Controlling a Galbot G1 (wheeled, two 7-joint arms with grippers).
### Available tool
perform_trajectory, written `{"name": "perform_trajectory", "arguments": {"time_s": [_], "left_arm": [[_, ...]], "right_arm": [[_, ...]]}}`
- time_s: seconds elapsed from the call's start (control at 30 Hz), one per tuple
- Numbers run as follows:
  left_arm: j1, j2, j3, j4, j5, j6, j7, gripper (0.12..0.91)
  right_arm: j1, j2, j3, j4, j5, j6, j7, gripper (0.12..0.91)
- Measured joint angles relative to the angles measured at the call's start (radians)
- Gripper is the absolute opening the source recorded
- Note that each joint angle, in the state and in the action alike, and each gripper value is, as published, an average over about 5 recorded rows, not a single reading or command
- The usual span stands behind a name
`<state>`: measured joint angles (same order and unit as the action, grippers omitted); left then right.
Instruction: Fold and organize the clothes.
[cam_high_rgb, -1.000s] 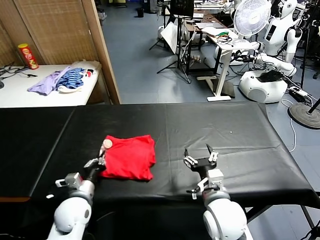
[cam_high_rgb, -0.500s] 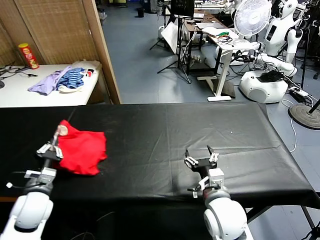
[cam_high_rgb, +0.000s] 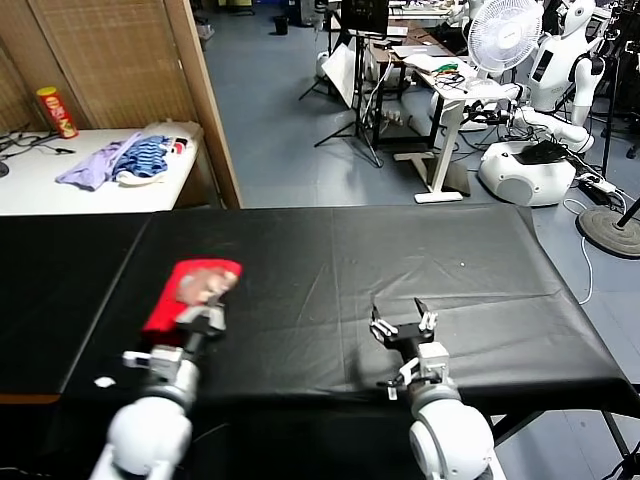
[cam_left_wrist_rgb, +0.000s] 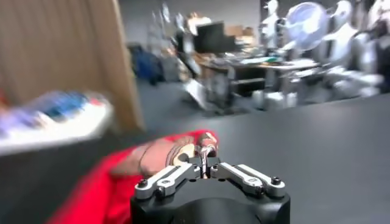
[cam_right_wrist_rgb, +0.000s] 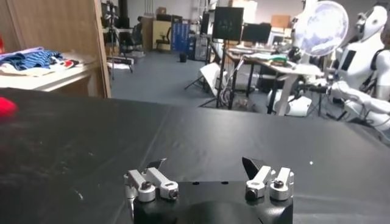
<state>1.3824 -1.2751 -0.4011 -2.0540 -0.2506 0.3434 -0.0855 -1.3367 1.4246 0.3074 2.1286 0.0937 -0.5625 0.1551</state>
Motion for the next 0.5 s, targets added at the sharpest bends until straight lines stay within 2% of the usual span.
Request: {"name": "perform_trajectory", "arguments": {"time_s": [0.07,0.13,0.3,0.4,0.5], "left_arm": [[0.004,-0.025,0.041,-0.001,-0.006,-0.010,0.021,0.194],[0.009,-0.037,0.074,-0.006,-0.004,-0.040,0.053,0.274],[0.016,-0.047,0.105,-0.030,-0.052,-0.155,0.150,0.558],[0.013,-0.051,0.102,-0.041,-0.084,-0.195,0.168,0.708],[0.016,-0.051,0.091,-0.048,-0.098,-0.213,0.166,0.784]], "right_arm": [[0.009,-0.005,-0.006,-0.013,0.040,0.003,-0.017,0.798],[0.020,-0.007,-0.015,-0.030,0.084,-0.002,-0.031,0.798],[0.058,0.000,-0.048,-0.076,0.196,-0.047,-0.039,0.798],[0.086,0.012,-0.075,-0.110,0.254,-0.058,-0.038,0.798],[0.120,0.029,-0.108,-0.153,0.303,-0.056,-0.038,0.798]]}}
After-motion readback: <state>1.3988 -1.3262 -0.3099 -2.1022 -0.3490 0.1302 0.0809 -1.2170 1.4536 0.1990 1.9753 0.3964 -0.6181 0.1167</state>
